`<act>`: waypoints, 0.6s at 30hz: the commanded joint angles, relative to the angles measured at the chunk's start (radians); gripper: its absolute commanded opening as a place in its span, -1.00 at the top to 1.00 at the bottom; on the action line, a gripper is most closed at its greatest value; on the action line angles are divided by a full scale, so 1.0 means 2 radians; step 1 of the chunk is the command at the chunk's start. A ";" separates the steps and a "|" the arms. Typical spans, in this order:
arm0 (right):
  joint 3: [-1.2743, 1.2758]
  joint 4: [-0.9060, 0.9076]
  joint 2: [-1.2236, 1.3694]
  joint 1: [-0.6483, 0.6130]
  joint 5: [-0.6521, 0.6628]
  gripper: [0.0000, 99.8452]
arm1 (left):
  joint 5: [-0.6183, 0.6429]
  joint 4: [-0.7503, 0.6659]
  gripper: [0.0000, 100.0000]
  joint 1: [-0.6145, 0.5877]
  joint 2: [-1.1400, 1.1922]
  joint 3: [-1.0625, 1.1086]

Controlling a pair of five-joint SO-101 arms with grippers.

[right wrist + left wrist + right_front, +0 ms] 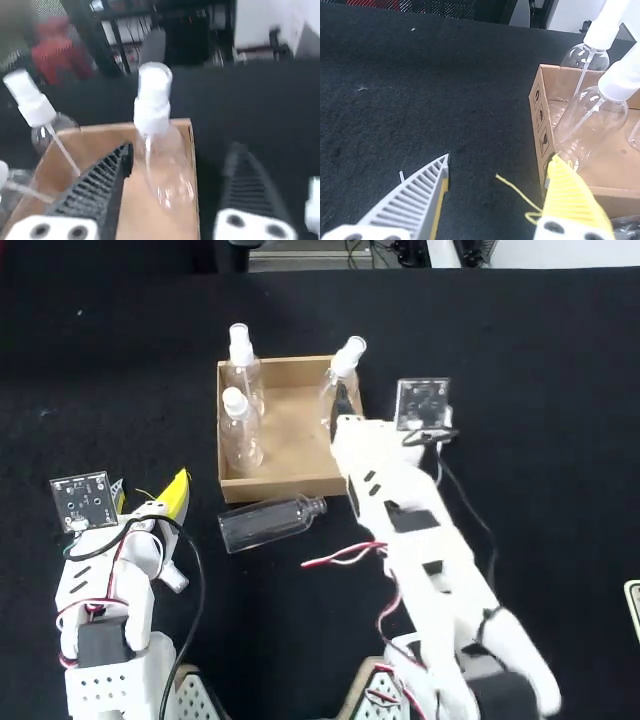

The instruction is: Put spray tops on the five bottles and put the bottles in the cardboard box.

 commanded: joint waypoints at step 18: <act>-0.176 0.273 0.062 -0.050 0.072 0.98 | 0.003 -0.006 0.42 0.003 -0.006 -0.006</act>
